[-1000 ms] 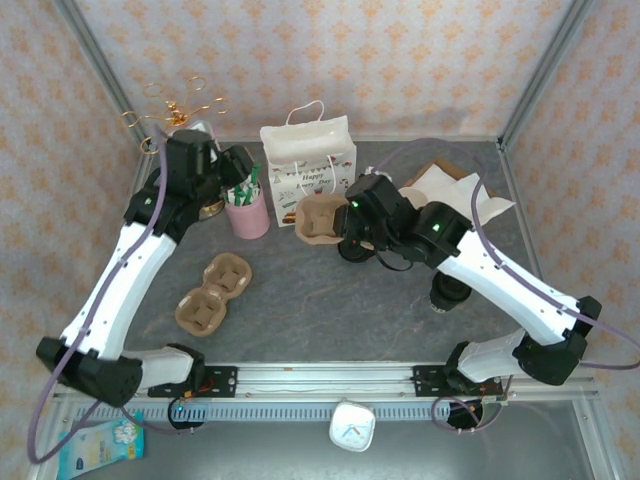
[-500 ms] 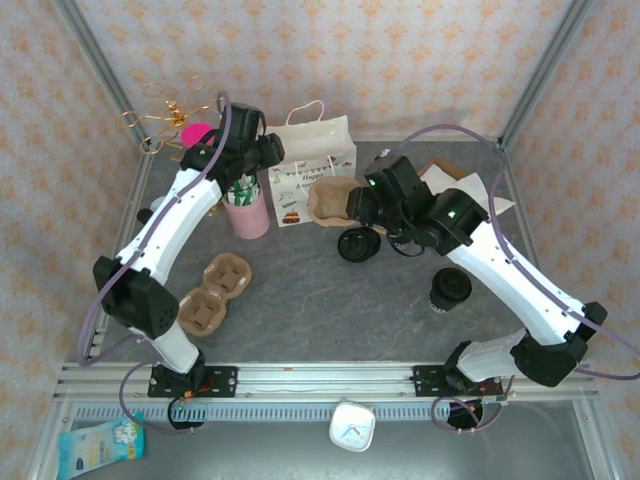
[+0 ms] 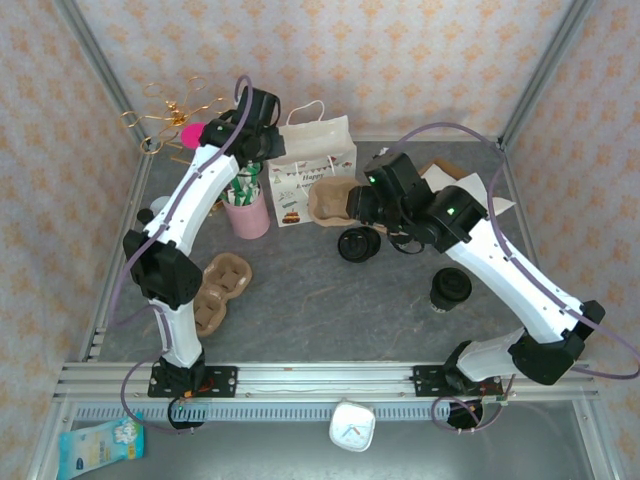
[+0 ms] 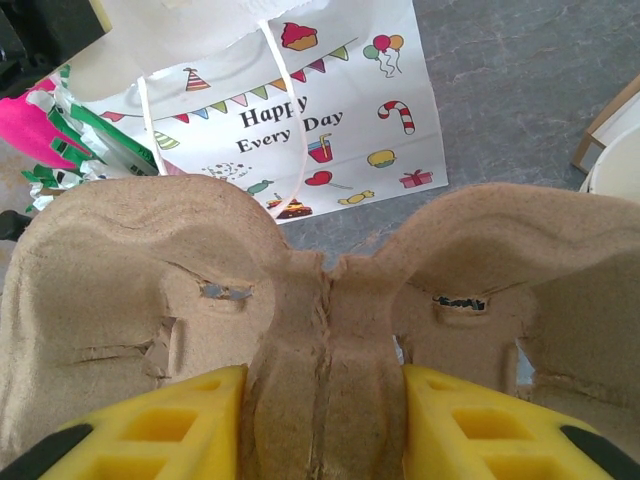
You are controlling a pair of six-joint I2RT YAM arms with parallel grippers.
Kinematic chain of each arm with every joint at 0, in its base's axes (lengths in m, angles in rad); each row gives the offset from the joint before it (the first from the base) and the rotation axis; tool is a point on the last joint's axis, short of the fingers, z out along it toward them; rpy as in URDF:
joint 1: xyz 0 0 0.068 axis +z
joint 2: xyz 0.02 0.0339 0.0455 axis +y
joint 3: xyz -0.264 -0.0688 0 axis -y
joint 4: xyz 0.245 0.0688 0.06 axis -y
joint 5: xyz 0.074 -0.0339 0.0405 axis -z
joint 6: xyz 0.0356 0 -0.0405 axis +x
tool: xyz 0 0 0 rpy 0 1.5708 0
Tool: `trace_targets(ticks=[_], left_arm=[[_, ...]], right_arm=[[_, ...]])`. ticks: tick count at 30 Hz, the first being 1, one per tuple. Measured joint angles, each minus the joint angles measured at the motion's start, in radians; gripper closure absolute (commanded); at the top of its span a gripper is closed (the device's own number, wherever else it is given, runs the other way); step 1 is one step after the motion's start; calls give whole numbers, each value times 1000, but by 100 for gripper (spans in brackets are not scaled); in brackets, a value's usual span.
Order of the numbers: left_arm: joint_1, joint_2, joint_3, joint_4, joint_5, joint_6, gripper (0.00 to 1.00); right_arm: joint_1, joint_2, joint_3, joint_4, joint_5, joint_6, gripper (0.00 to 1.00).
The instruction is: Pack the takeout coffee
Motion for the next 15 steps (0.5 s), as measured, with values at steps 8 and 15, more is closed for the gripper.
trace_targets(ticks=[8, 15], left_arm=[[-43, -8, -3, -16, -10, -83, 100], [-66, -115, -109, -8, -20, -194, 100]], right_arm=[[0, -1, 0, -8, -24, -17, 60], [0, -3, 54, -48, -25, -38, 61]])
